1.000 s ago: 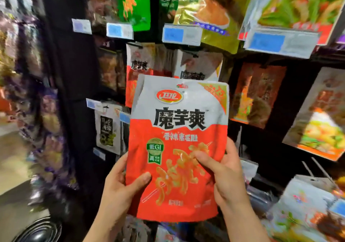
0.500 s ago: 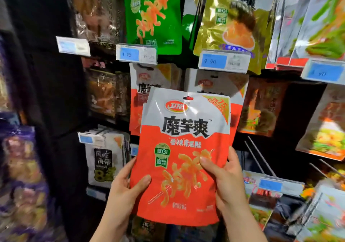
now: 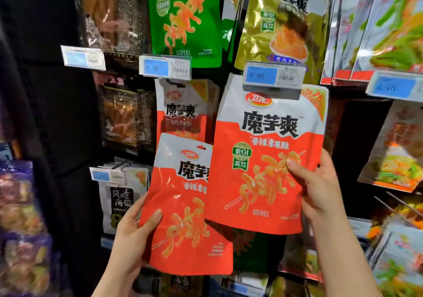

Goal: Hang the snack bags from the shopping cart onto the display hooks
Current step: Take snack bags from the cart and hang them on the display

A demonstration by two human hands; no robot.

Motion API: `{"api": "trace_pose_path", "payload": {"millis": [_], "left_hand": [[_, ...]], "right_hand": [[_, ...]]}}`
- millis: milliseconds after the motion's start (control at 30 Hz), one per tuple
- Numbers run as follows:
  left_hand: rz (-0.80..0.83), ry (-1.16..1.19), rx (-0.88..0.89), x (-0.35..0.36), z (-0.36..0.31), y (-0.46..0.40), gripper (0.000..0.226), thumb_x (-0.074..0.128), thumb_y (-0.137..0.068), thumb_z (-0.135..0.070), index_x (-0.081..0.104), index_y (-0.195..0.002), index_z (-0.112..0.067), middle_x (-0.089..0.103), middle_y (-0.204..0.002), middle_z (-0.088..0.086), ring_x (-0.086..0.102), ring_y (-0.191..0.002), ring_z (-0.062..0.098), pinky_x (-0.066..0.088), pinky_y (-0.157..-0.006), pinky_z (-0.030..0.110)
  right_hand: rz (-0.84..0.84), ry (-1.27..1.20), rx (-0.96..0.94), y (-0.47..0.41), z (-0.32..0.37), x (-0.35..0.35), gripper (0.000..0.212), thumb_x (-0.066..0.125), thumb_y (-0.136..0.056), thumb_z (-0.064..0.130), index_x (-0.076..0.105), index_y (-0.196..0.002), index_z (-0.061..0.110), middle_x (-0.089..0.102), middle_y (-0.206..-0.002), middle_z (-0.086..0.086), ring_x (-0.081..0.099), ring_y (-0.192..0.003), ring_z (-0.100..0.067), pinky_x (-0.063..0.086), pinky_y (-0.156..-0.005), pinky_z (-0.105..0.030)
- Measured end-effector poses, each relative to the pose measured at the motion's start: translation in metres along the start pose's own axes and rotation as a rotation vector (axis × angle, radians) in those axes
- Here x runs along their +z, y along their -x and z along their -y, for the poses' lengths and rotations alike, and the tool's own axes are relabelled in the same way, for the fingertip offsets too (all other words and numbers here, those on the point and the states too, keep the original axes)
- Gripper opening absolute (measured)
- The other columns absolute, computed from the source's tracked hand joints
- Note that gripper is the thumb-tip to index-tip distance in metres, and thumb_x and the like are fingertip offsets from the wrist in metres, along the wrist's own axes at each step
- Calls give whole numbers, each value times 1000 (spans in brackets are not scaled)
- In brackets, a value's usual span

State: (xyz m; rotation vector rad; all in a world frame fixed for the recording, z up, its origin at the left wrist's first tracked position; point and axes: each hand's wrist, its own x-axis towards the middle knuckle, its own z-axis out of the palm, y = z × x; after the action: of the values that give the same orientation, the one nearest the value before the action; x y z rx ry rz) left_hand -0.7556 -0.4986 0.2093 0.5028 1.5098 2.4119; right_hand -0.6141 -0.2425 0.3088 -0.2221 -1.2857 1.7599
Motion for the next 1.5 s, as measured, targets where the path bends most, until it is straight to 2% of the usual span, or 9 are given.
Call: {"api": "trace_pose_path", "payload": {"millis": [267,433,633,767,933,1167,1267,1333,1500], "left_hand": [[-59,-18,44,-14,1,1,40,56,-83,2,63,-114,-23,75,-91,9,73,-74,20,59,-60,26],[-131,-15,80,-29,-7,8,38,52,-87,4,67,-109,-24,75,-93,8,72,-75,18,60,-65,28],[-190,-13,128,-33,-14,14,40,49,-90,6,67,-107,-25,75,-92,2,72,-77,14,60,-66,28],[-252,-25,163,-44,-22,25,40,49,-90,7,67,-105,-25,76,-89,-1,72,-74,10,59,-67,26],[-300,1,150,-64,-21,38,41,51,-90,3,69,-109,-29,73,-100,2,72,-79,13,59,-73,33],[-241,13,153,-38,-23,41,43,46,-92,8,69,-101,-27,76,-87,-2,72,-73,10,59,-65,26],[-197,45,141,-23,-23,35,46,45,-91,9,73,-94,-28,76,-86,-1,72,-72,11,59,-63,25],[-152,61,127,-12,-21,31,44,45,-92,7,72,-97,-27,76,-89,1,72,-75,13,59,-63,25],[-48,102,66,17,-12,19,38,46,-92,4,63,-109,-25,76,-88,1,72,-74,14,58,-58,25]], "right_hand": [[-10,108,101,-14,15,6,43,64,-75,-11,61,-108,16,73,-87,-5,72,-70,-17,57,-54,-31],[6,131,132,-9,17,-1,48,67,-70,-8,62,-112,13,72,-92,-10,71,-72,-22,59,-59,-38],[-118,121,106,-38,-6,11,35,72,-74,-5,62,-101,15,70,-93,-9,68,-80,-25,58,-72,-41],[-233,232,59,-81,-44,13,49,77,-68,-3,59,-112,7,68,-93,-8,64,-78,-22,56,-79,-43],[-339,456,9,-108,-80,4,63,83,-63,11,53,-118,12,66,-101,-4,62,-88,-19,52,-91,-43],[-288,732,63,-141,-84,-19,91,84,-60,28,42,-140,18,47,-136,-9,54,-115,-23,45,-102,-38],[-198,642,130,-146,-79,-31,70,82,-63,17,54,-127,12,63,-118,-11,63,-106,-29,53,-91,-44],[-168,601,152,-147,-75,-40,63,74,-77,3,47,-133,10,64,-112,-10,63,-101,-28,53,-84,-41],[-215,614,119,-122,-55,-58,61,73,-81,23,47,-135,15,57,-97,2,54,-84,-17,40,-69,-27]]}}
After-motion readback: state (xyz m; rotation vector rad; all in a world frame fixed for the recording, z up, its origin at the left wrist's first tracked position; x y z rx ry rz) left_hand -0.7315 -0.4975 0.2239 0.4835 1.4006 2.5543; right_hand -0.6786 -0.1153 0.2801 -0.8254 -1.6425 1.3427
